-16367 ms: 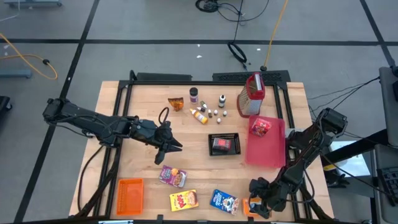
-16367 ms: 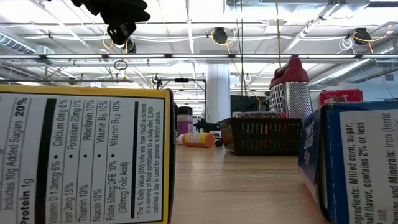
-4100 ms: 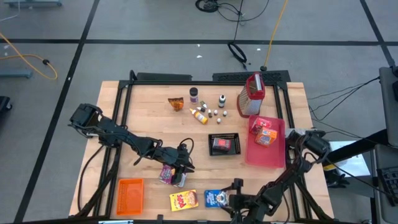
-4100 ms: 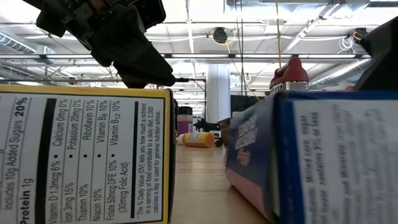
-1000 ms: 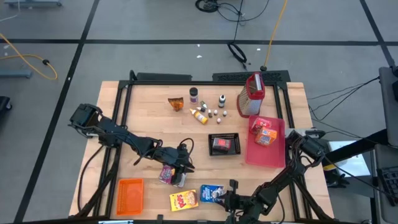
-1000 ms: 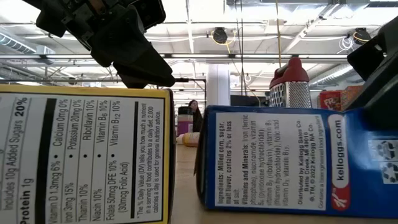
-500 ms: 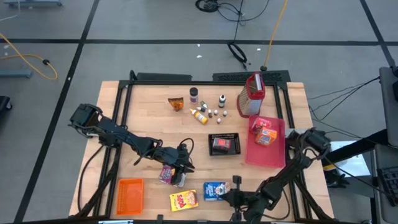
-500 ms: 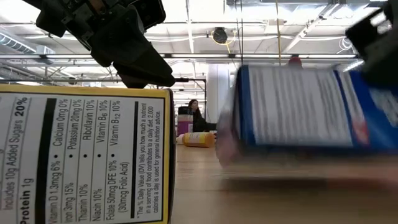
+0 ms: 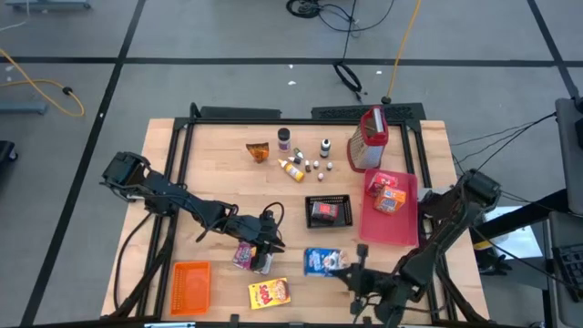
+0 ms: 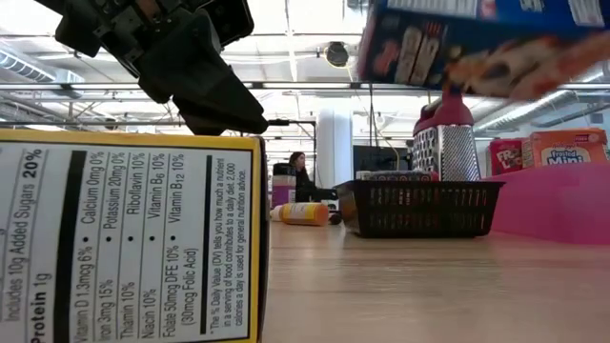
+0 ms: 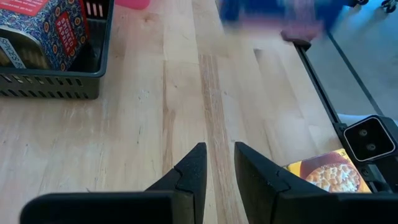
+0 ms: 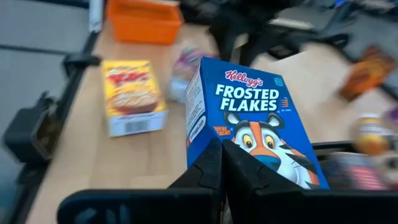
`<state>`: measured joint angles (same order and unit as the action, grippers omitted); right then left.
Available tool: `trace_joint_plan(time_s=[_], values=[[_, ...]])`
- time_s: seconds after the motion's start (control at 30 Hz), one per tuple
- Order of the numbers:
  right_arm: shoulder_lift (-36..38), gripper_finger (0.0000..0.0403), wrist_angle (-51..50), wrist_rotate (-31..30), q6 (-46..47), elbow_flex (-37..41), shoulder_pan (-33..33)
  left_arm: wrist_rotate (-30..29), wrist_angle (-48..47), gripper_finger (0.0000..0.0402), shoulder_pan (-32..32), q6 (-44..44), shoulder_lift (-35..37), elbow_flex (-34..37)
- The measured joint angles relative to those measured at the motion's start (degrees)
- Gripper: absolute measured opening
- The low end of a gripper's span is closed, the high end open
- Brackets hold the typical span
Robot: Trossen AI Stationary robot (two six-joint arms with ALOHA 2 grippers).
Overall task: Pick & Place Kitchen Items
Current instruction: Put the blue cereal box into the red bin
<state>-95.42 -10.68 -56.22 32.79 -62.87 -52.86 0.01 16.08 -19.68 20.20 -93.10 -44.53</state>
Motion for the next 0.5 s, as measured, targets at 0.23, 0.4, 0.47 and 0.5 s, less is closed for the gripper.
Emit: trace_joint_plan(time_s=[0.23,0.4,0.47,0.5], values=[[5.99,0.0000,-16.02,-12.09,11.06,-0.07,-5.79,0.00,-0.07,0.0081,-0.07,0.07,0.00,0.00],[6.89,0.0000,-27.52,-17.19,21.73,-0.07,-9.53,0.01,-0.05,0.0081,-0.42,0.10,0.00,0.00],[6.89,0.0000,-32.26,-18.31,26.60,-0.07,-10.62,0.03,-0.03,0.0081,-0.44,0.12,0.00,0.00],[6.89,0.0000,-35.04,-18.61,29.40,-0.07,-11.17,0.02,0.01,0.0081,-0.44,0.17,0.00,0.00]])
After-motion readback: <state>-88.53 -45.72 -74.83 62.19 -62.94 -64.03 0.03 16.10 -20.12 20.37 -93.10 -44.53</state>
